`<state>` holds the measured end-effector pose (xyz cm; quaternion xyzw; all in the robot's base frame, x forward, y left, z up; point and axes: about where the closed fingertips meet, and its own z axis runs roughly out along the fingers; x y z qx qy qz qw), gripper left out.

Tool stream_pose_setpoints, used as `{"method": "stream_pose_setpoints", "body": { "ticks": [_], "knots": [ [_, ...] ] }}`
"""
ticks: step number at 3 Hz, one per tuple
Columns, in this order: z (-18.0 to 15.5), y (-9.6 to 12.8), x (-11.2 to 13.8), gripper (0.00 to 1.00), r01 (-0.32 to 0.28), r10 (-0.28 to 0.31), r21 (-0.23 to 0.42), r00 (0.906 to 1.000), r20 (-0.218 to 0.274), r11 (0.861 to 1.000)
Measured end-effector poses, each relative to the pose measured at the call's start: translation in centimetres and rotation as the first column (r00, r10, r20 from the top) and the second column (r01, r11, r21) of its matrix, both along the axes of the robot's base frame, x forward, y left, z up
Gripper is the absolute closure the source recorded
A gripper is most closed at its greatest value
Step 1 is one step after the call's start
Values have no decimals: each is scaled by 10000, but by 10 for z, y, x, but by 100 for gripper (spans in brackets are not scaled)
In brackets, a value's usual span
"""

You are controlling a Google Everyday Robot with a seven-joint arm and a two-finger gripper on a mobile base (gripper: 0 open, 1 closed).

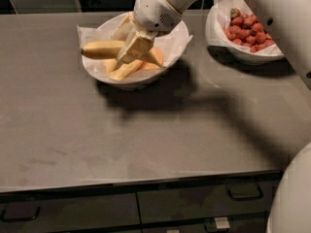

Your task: Pick banana from white bowl

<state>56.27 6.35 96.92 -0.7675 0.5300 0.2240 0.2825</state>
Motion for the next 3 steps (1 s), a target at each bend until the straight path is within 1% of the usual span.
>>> {"method": "stream_pose_setpoints", "body": {
  "ticks": [1,2,3],
  "knots": [
    [3,8,2,100,-159,161,-250,9998,77,9996],
    [18,13,-15,100,137,-110,-1039,9996,261,9945],
    [42,14,-45,100,992,-909,-1535,9941,598,9832]
  ]
}}
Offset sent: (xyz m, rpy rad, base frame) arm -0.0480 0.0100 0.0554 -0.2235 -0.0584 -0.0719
